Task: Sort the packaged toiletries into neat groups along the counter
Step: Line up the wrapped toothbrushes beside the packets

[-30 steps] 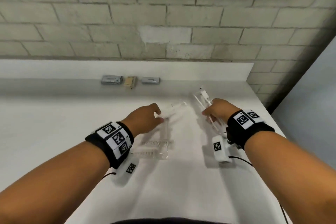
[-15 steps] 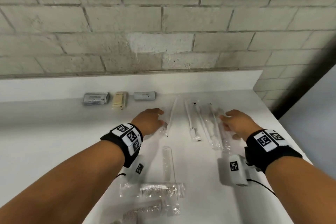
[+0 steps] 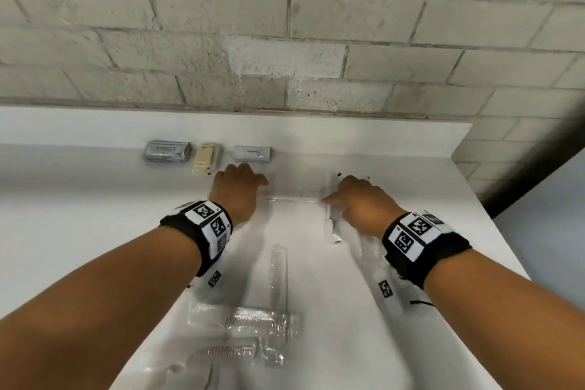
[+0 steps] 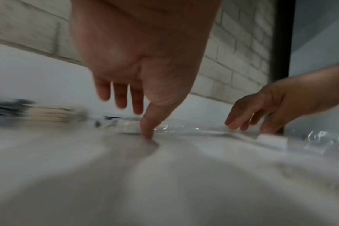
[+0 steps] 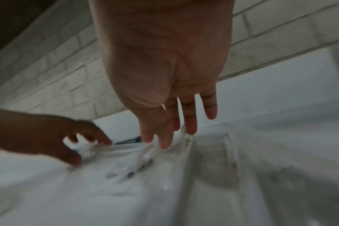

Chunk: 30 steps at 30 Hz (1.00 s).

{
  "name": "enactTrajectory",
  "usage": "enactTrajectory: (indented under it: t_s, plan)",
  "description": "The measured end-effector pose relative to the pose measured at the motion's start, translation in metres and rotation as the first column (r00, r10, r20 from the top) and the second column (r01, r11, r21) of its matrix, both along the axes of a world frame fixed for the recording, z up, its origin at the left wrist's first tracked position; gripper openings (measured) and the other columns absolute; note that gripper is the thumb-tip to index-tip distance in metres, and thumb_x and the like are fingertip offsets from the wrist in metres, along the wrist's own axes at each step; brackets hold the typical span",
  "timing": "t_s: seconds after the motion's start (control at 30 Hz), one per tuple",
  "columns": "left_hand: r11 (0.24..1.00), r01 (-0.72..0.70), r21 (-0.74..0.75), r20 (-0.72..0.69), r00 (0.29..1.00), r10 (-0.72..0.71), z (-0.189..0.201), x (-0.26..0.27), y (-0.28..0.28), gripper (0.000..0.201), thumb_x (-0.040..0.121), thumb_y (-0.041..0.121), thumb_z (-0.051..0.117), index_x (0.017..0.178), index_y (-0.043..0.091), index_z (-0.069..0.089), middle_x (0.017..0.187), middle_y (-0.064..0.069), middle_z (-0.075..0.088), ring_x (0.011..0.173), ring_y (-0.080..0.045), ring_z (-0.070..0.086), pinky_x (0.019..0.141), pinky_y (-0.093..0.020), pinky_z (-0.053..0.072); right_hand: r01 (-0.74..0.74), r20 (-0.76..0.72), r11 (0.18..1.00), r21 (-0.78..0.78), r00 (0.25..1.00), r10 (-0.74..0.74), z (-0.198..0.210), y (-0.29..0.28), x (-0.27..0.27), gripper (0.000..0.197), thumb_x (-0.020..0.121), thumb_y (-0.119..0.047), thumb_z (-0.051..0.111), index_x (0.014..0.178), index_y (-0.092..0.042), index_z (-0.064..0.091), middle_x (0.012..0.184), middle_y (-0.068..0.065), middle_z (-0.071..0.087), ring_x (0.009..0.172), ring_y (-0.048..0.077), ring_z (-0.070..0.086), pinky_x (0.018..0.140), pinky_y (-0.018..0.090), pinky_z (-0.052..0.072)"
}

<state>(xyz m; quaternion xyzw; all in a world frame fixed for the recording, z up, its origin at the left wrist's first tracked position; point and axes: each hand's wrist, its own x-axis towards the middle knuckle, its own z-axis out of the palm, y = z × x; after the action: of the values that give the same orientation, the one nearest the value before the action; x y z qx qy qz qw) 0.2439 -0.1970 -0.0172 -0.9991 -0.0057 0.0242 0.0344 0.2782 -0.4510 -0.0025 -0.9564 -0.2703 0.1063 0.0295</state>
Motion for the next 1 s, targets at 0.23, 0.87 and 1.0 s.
enactTrajectory:
  t_s: [0.23,0.87,1.0]
  plan:
    - [0.978,-0.014,-0.210,0.014,1.000,0.018,-0.006,-0.021,-0.007,0.052,0.091,0.024,0.051,0.142,0.031,0.041,0.128,-0.011,0.047,0.112,-0.033,0.053,0.093,-0.041,0.048,-0.149,0.142,0.978,-0.147,0.975,0.170,-0.008,0.016,0.005,0.041,0.090,-0.017,0.049,0.126,-0.035,0.058,0.122,0.005,0.049,0.114,0.030,0.046,0.091,0.039,0.033]
    - [0.871,0.053,-0.489,-0.054,0.994,-0.091,-0.006,-0.020,-0.036,0.047,0.092,0.045,0.051,0.135,0.028,0.048,0.150,0.007,0.037,0.133,-0.012,0.043,0.109,-0.025,0.033,0.407,-0.291,0.871,0.276,0.899,-0.328,0.016,0.051,0.024,0.042,0.080,-0.042,0.070,0.099,-0.005,0.064,0.096,0.011,0.067,0.097,0.031,0.066,0.075,0.030,0.049]
    - [0.895,-0.017,-0.447,-0.104,0.994,-0.034,-0.004,-0.016,-0.038,0.079,0.088,0.057,0.050,0.151,0.023,0.019,0.160,0.002,0.015,0.146,-0.014,0.022,0.114,-0.032,0.025,0.470,-0.412,0.839,0.273,0.846,-0.339,0.010,0.047,0.023,0.031,0.092,-0.032,0.054,0.091,-0.003,0.064,0.081,0.012,0.068,0.078,0.030,0.070,0.077,0.035,0.057]
